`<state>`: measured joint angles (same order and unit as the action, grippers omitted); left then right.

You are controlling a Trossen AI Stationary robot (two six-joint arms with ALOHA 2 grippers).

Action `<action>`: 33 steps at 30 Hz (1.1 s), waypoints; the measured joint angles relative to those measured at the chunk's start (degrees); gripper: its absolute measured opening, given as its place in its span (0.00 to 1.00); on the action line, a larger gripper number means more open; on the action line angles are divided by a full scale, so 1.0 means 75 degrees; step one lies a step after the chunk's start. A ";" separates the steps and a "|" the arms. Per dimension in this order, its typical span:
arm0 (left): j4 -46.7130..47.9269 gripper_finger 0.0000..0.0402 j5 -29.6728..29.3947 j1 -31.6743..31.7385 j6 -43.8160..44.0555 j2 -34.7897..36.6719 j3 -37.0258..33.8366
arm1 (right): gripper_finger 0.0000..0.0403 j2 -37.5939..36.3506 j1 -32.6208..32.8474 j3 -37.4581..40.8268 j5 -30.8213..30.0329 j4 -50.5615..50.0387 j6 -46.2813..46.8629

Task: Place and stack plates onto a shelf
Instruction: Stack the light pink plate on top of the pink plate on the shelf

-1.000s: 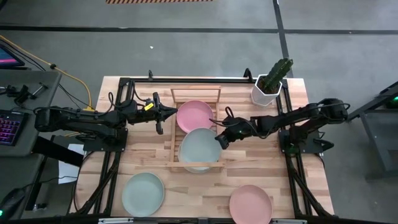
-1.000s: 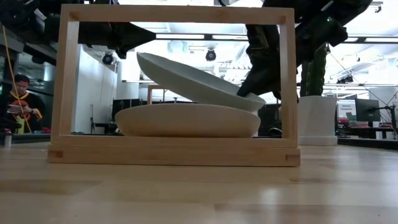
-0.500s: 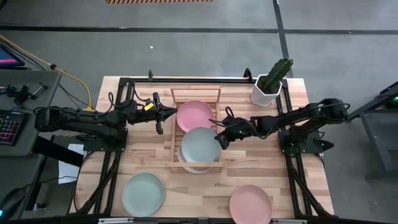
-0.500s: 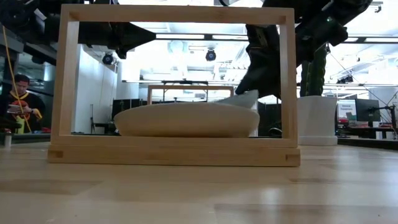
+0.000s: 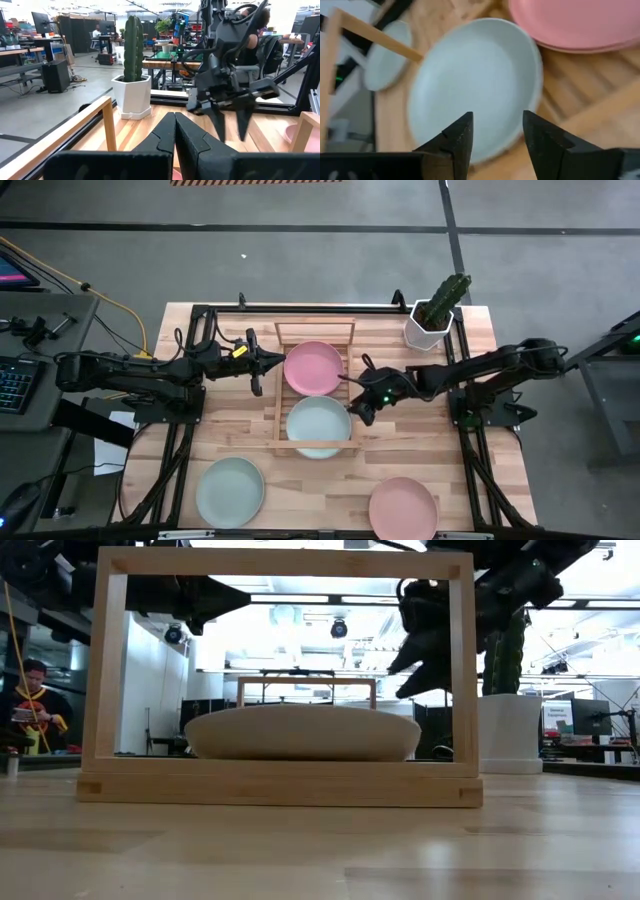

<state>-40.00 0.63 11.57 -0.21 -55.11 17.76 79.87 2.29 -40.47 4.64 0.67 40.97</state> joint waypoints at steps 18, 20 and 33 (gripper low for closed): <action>0.1285 0.00 0.0582 -0.0003 0.0081 0.0778 -0.0003 | 0.38 -0.1034 0.0254 0.0006 -0.2630 -0.4340 -0.0454; 0.1546 0.00 0.0582 -0.0003 0.0079 0.1040 -0.0003 | 0.38 -0.1034 0.0284 0.0006 -0.2631 -0.4530 -0.0319; 0.2606 0.00 0.0582 0.0003 0.0161 0.1869 0.0000 | 0.38 -0.1034 0.1073 0.0006 -0.2054 -0.5127 0.0066</action>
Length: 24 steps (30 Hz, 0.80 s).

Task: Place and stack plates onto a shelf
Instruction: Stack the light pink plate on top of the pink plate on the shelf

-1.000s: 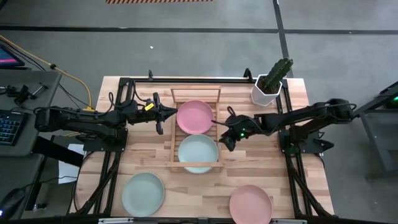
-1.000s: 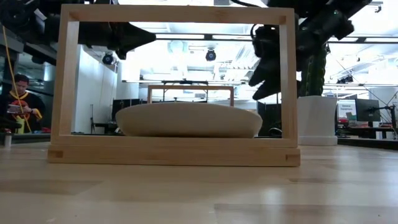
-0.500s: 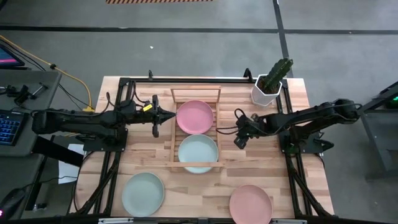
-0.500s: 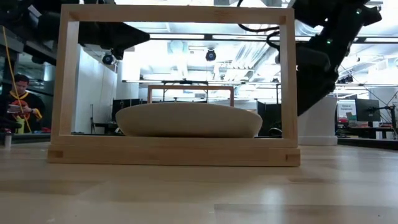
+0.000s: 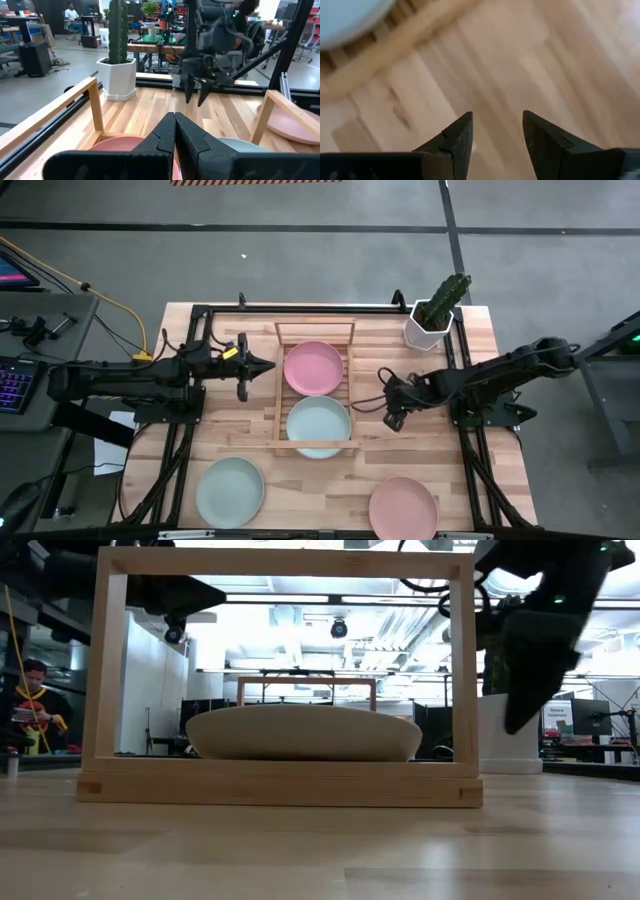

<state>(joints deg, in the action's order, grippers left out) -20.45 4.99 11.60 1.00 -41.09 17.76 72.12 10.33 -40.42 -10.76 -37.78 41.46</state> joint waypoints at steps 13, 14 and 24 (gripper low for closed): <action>0.0012 0.00 -0.0003 0.0000 0.0048 0.0014 0.0000 | 0.38 0.0000 0.1777 0.0009 0.2569 0.2312 0.1934; 0.0012 0.00 -0.0003 0.0000 0.0048 0.0014 0.0000 | 0.38 0.0000 0.1970 0.0009 0.2566 0.2255 0.2091; 0.0008 0.00 -0.0009 0.0000 0.0046 0.0011 0.0003 | 0.38 0.0409 0.3804 0.0009 0.1959 0.1363 0.2657</action>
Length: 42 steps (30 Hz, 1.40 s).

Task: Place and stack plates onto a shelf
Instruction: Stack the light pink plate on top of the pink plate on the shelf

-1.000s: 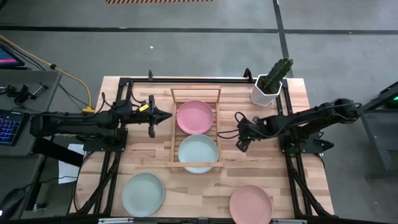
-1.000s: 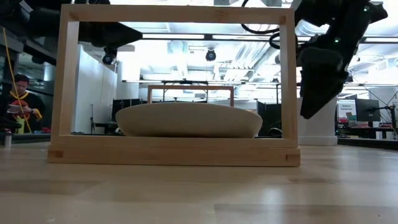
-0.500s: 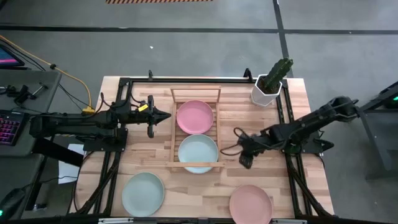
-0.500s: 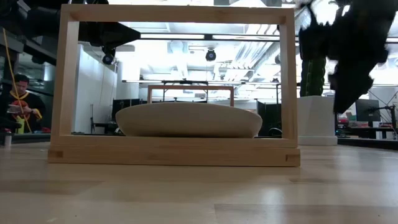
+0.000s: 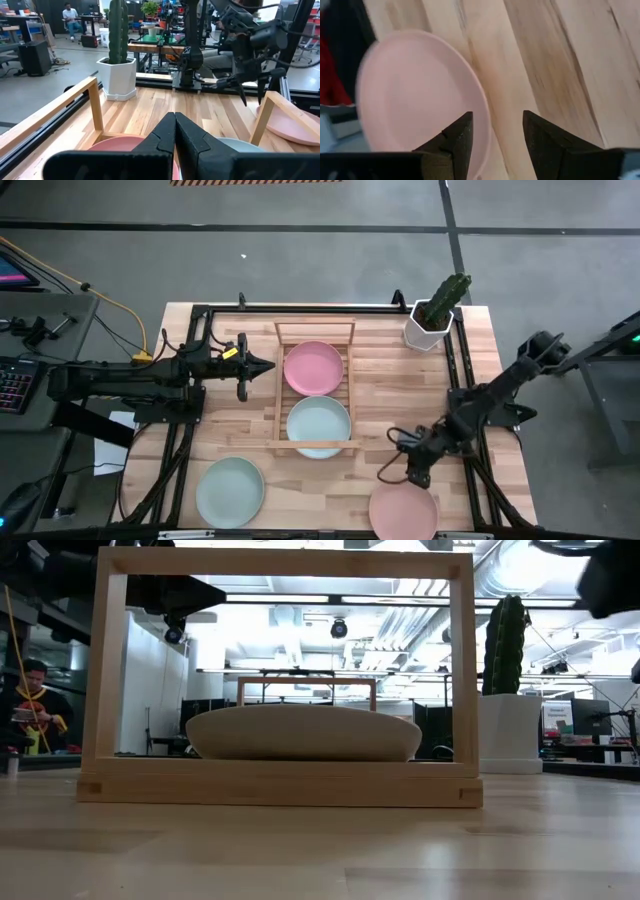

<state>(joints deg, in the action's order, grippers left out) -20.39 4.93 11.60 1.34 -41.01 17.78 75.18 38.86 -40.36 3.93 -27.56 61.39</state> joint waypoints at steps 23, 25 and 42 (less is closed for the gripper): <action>-0.0001 0.00 -0.0003 0.0000 -0.0006 0.0000 0.0000 | 0.38 0.1474 0.0290 0.0003 0.0819 0.0467 0.0146; 0.0000 0.00 -0.0003 0.0000 -0.0006 0.0000 0.0000 | 0.38 0.1472 0.0287 0.0003 0.1009 0.0456 -0.0012; 0.0002 0.00 -0.0023 0.0000 -0.0070 0.0000 0.0003 | 0.38 0.0431 0.0228 -0.0006 0.0841 0.0533 0.1250</action>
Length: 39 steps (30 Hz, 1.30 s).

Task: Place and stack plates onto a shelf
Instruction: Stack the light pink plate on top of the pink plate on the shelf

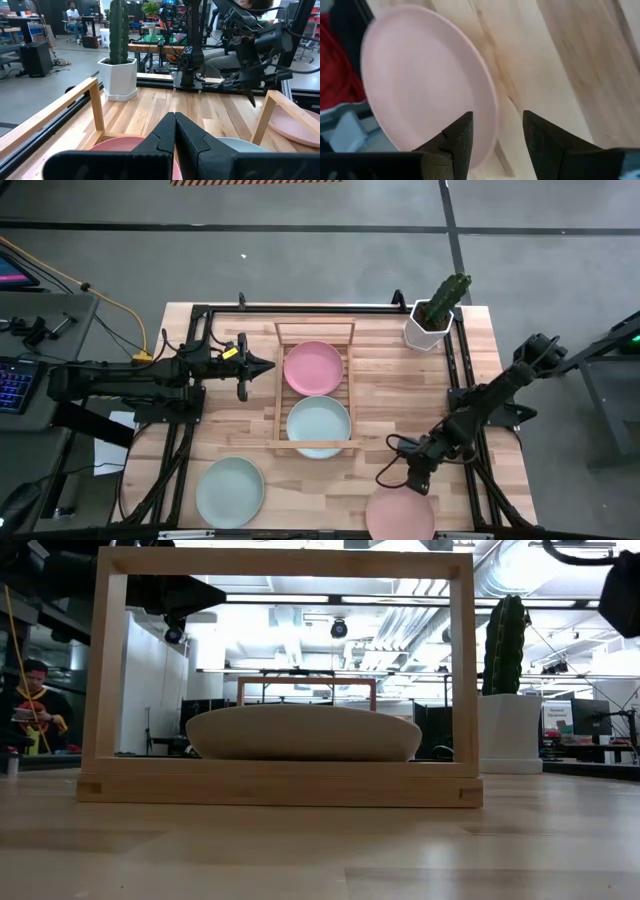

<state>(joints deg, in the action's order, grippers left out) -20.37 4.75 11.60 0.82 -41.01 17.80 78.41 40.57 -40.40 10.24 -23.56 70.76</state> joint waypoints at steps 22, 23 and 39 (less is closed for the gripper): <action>0.0005 0.00 -0.0003 0.0000 0.0003 0.0000 0.0000 | 0.38 0.0752 0.0013 0.0000 0.0244 0.0730 -0.0094; 0.0004 0.00 -0.0003 0.0000 0.0003 0.0000 0.0000 | 0.38 0.0752 0.0018 0.0000 0.0240 0.0725 -0.0094; 0.0010 0.00 -0.0003 0.0000 0.0003 0.0000 0.0000 | 0.37 0.1451 0.0211 0.0000 0.0432 0.1068 -0.0295</action>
<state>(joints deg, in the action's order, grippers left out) -20.30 4.73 11.60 0.84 -41.01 17.80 89.30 42.15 -40.40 13.48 -15.55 68.55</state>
